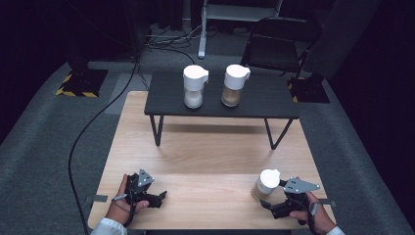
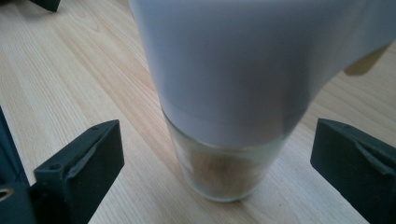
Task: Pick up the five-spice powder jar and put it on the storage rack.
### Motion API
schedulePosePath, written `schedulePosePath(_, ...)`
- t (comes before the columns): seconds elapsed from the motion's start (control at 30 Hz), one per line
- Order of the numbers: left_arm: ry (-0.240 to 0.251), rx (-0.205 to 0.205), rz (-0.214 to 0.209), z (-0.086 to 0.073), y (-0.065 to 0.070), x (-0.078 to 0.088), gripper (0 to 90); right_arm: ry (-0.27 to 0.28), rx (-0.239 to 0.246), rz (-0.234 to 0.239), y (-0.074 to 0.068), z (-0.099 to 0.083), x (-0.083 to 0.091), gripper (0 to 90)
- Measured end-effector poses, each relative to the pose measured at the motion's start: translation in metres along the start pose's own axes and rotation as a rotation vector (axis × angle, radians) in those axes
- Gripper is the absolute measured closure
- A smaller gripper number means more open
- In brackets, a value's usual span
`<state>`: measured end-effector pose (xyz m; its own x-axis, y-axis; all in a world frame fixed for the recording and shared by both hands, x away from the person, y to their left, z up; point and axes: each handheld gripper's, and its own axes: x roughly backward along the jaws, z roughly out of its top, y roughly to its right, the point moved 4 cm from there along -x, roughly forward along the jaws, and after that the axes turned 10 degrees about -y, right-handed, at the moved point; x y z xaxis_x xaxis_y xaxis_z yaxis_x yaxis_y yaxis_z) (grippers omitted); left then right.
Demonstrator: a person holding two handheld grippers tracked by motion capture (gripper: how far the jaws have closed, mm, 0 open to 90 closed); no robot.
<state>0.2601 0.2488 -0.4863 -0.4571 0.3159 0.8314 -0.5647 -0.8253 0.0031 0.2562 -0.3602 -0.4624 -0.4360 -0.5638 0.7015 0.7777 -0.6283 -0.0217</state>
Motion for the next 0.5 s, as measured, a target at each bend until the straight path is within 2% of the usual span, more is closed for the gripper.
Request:
schedulePosePath(0.27,0.000,0.000,0.000,0.0000,0.0000,0.0000,0.3,0.043,-0.023,-0.009,-0.0045,-0.0005,-0.0048,4.0)
schedulePosePath(0.5,-0.001,-0.002,0.001,0.0003,-0.0001,0.0001,0.2,0.099,-0.071,-0.020,-0.0101,-0.0021,-0.0081,11.9)
